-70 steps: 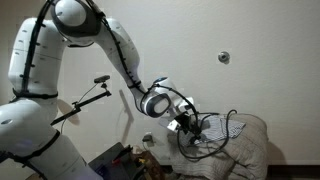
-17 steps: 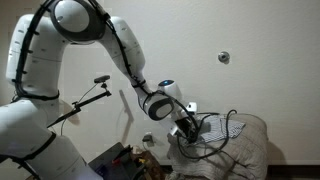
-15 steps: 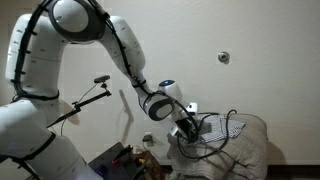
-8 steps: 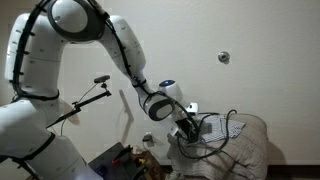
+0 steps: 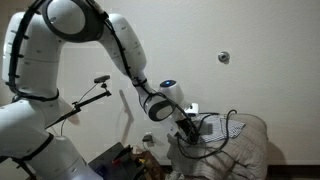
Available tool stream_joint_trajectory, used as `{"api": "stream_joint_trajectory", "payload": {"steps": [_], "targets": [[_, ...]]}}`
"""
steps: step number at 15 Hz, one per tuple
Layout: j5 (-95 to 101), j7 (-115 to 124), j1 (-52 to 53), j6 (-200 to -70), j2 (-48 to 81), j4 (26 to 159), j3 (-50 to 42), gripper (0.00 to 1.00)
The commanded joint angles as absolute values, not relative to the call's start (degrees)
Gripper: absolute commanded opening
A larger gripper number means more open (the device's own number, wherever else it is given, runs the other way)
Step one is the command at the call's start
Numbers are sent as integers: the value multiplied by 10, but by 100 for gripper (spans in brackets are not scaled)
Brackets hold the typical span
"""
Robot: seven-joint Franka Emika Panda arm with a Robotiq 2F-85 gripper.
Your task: Tie a knot using the black cable
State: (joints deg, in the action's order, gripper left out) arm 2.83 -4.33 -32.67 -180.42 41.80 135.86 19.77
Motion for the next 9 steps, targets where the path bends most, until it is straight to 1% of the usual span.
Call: {"api": "stream_joint_trajectory", "payload": {"steps": [1,2,3,4,6,9], "targets": [[18,-62,-354,-1803,423,1360,220,79],[18,-61,-356,-1804,424,1360,222,47],[18,-61,-359,-1804,425,1360,224,49],[19,-62,-363,-1804,426,1360,227,49],[19,-63,-373,-1804,427,1360,233,35],[20,-63,-387,-1803,428,1361,242,10]]}}
